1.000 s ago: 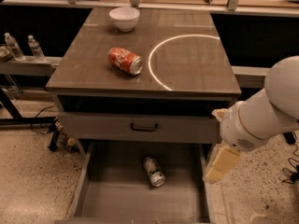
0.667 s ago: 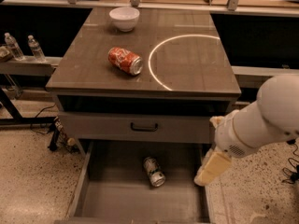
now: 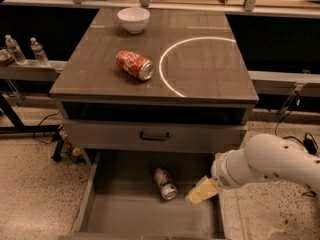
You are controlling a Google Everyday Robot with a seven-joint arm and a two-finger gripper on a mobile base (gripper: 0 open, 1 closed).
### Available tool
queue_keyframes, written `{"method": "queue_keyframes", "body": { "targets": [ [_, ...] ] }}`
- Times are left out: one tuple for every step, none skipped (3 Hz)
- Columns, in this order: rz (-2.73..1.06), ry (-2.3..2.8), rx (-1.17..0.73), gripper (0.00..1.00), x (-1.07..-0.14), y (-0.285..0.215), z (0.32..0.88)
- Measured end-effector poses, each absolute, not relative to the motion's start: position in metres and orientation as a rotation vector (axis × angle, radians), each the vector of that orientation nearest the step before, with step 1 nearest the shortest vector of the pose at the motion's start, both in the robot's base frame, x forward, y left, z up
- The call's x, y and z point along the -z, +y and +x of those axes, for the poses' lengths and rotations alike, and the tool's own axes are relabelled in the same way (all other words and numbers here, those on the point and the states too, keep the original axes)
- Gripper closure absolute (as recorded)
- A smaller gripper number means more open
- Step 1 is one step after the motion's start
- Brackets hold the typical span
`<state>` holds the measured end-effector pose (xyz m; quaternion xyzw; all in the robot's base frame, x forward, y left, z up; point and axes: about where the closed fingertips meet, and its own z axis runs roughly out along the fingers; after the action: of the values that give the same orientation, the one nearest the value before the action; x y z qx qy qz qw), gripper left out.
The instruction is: Pick 7up can from middle drawer and place on counter
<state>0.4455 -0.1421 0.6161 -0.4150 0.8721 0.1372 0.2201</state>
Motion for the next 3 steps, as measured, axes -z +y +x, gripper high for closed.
{"method": "queue_keyframes", "body": {
  "targets": [
    [-1.041, 2.384, -0.414, 0.00, -0.566, -0.120, 0.468],
    [-1.044, 2.386, -0.416, 0.00, -0.566, -0.120, 0.467],
    [-1.009, 2.391, -0.429, 0.00, -0.546, -0.109, 0.469]
  ]
}}
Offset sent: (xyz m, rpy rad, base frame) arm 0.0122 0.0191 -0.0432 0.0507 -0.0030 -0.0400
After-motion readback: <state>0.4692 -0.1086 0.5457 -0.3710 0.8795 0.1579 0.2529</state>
